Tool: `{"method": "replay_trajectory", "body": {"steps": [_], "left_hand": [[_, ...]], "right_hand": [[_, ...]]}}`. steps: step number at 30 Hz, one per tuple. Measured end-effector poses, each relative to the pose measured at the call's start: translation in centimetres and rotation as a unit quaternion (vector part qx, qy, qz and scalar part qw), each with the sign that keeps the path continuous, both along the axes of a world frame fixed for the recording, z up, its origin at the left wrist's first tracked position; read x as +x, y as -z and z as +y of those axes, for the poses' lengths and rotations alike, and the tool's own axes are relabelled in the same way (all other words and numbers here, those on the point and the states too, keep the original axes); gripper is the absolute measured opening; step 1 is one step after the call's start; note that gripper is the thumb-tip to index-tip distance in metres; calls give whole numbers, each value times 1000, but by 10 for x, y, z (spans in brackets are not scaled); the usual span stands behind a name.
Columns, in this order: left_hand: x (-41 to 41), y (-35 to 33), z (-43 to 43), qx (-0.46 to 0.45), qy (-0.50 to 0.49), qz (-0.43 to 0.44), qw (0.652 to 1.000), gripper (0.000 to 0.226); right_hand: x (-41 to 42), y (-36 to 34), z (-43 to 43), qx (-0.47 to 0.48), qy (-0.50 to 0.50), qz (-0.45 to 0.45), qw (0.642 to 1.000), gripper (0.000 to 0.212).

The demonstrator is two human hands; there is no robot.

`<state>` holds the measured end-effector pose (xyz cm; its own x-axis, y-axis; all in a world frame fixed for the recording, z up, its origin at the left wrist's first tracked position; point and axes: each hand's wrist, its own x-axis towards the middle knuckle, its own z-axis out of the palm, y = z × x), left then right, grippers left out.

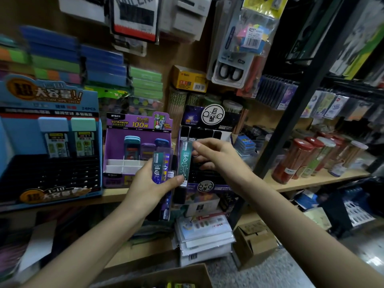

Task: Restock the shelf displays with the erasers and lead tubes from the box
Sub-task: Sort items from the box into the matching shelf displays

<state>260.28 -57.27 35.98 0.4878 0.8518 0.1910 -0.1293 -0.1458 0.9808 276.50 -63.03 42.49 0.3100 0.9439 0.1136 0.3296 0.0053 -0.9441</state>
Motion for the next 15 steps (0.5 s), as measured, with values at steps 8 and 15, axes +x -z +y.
{"method": "replay_trajectory", "body": {"steps": [8, 15], "left_hand": [[-1, -1, 0, 11, -2, -17, 1000, 35], [-3, -4, 12, -5, -64, -41, 997, 29]], "right_hand": [[-27, 23, -22, -67, -17, 76, 995, 15], [-15, 20, -24, -26, -14, 35, 999, 15]]}}
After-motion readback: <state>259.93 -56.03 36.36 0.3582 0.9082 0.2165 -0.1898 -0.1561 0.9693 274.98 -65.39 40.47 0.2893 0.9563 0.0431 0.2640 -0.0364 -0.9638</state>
